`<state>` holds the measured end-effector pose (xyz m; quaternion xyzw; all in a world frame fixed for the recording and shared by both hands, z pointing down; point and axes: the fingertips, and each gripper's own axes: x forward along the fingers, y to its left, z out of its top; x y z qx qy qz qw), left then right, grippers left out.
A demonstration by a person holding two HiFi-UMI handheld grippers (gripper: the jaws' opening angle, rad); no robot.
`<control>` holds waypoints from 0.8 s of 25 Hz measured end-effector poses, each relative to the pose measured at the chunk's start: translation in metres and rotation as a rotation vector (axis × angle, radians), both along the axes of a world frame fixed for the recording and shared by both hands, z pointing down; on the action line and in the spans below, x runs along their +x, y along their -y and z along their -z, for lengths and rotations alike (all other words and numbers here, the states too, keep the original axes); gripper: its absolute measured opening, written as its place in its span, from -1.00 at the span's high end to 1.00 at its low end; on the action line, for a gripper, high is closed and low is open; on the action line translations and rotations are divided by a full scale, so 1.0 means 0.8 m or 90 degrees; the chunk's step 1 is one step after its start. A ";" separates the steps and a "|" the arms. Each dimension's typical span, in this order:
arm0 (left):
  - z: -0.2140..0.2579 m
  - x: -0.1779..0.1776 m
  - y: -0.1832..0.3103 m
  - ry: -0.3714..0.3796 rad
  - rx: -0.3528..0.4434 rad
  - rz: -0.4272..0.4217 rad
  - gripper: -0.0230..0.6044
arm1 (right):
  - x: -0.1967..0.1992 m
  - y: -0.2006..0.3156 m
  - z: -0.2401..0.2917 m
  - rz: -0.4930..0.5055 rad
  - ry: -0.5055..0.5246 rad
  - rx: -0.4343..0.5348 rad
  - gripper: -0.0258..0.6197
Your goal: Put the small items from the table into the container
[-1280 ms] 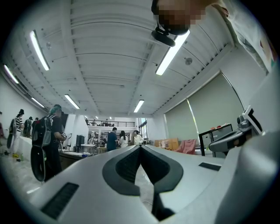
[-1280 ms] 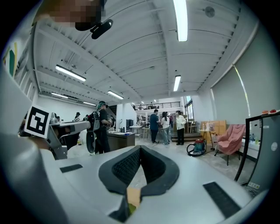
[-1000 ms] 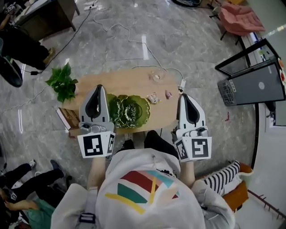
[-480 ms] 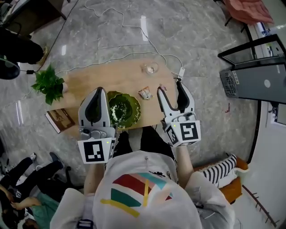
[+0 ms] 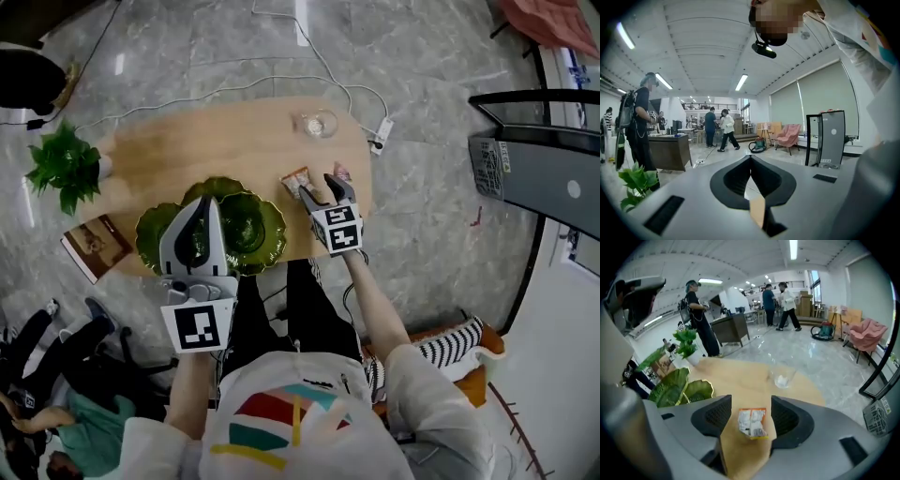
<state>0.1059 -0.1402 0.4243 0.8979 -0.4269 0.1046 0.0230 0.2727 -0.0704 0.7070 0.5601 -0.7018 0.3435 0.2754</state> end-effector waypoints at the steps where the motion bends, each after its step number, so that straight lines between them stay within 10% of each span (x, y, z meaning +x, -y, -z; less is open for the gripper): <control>1: -0.012 -0.002 -0.001 0.004 -0.008 0.005 0.90 | -0.004 -0.008 -0.026 0.012 -0.002 -0.029 0.07; 8: -0.049 -0.023 -0.013 0.029 -0.022 0.023 0.90 | -0.016 -0.042 -0.141 0.017 0.008 -0.204 0.11; 11: -0.051 -0.039 -0.015 0.031 -0.021 0.031 0.90 | -0.019 -0.043 -0.142 0.010 0.001 -0.236 0.52; 20: 0.019 -0.086 -0.016 0.000 0.009 0.078 0.90 | -0.009 -0.006 0.003 -0.042 -0.029 -0.080 0.69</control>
